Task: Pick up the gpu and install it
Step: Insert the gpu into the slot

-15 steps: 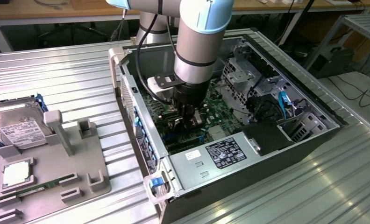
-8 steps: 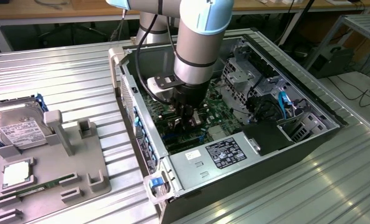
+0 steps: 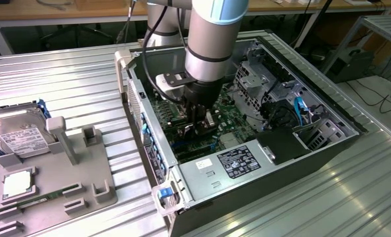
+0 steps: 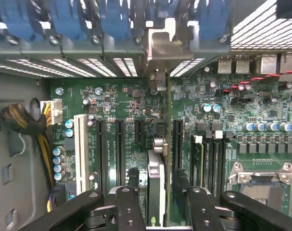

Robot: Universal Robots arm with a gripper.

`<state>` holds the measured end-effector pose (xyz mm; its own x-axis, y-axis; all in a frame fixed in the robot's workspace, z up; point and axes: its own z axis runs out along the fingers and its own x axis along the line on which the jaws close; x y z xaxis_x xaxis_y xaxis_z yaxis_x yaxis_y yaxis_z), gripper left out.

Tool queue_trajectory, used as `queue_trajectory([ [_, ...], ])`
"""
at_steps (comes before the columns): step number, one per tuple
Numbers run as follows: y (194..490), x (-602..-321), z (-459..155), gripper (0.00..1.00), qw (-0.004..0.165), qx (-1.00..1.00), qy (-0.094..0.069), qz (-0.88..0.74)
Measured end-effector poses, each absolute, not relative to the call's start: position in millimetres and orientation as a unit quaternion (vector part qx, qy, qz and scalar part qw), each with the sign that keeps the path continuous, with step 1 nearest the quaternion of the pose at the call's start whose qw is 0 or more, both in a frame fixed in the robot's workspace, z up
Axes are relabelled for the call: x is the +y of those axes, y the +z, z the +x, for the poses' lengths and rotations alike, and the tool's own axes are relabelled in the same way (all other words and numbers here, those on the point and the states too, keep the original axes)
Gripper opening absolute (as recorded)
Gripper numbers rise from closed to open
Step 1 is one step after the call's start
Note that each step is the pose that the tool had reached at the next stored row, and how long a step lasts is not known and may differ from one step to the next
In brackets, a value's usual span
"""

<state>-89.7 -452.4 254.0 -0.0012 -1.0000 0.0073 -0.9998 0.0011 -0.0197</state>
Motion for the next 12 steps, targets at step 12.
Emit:
queue_trajectory([
  [12, 279.8, -452.2, -89.7, 0.42, 0.005, 0.707, -0.01, -0.707],
])
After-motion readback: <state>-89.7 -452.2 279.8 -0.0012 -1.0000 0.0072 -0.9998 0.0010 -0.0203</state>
